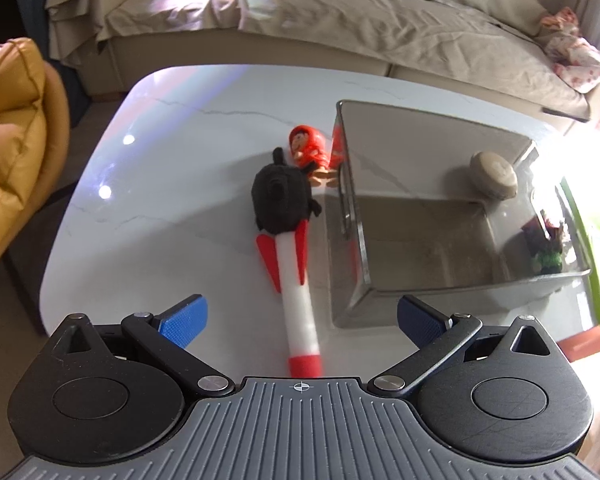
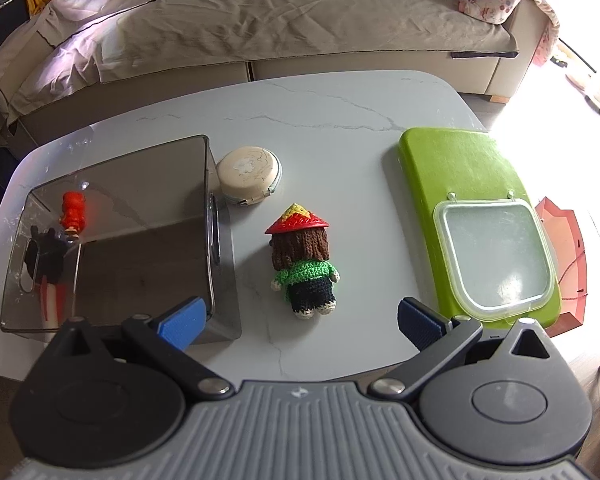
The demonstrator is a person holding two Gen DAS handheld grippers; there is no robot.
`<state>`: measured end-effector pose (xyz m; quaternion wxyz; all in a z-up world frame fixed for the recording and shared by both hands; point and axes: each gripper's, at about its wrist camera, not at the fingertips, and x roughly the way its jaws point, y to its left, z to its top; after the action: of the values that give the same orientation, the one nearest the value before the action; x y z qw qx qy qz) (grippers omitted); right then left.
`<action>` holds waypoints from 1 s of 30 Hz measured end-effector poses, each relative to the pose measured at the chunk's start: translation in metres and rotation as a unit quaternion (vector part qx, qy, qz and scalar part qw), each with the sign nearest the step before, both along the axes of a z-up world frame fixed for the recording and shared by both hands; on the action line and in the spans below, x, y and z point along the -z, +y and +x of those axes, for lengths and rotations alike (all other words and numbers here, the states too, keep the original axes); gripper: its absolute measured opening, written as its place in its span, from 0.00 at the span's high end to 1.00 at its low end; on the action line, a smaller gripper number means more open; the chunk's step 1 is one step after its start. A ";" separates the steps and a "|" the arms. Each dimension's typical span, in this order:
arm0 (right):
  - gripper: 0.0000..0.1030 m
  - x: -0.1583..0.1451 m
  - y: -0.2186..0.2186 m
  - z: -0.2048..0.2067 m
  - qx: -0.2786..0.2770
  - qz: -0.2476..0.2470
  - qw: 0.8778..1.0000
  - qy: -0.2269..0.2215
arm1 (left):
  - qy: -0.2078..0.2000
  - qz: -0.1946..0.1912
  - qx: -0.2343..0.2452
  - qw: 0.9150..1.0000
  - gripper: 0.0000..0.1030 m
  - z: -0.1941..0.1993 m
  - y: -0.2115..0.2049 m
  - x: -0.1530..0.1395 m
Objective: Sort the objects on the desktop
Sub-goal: 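Close the right tool on the knitted doll while the left tool approaches the foam rocket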
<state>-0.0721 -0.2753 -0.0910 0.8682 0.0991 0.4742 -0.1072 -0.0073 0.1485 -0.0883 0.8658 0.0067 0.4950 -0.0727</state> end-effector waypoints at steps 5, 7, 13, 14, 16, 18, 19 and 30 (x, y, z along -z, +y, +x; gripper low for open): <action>0.00 0.008 -0.001 0.005 -0.003 -0.003 1.000 -0.012 | 0.009 0.023 0.020 0.999 0.00 0.008 0.008 0.045; 0.00 0.012 0.001 0.008 -0.008 0.001 1.000 -0.010 | 0.029 0.017 0.002 0.999 0.00 0.015 0.011 0.064; 0.00 0.019 0.001 0.014 -0.022 0.022 0.999 -0.024 | 0.033 0.082 -0.002 0.996 0.00 0.028 -0.012 0.106; 0.00 0.019 0.000 0.015 -0.025 0.025 0.999 -0.028 | 0.028 0.099 0.008 0.995 0.00 0.028 -0.018 0.111; 0.00 0.022 -0.003 0.016 -0.031 0.031 0.998 -0.036 | 0.024 0.114 0.024 0.993 0.00 0.030 -0.025 0.119; 0.00 0.028 -0.009 0.018 -0.035 0.032 0.998 -0.039 | 0.027 0.113 0.028 0.993 0.00 0.032 -0.029 0.125; 0.00 0.032 -0.013 0.019 -0.036 0.031 0.998 -0.039 | 0.028 0.111 0.025 0.993 0.00 0.033 -0.029 0.128; 0.02 0.105 -0.067 0.049 -0.067 0.062 0.995 -0.040 | 0.024 0.119 0.027 0.992 0.00 0.037 -0.040 0.137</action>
<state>-0.0229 -0.3421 -0.1965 0.8839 0.1247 0.4504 -0.0153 0.0297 0.1089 -0.2255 0.8445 0.1211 0.5203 -0.0373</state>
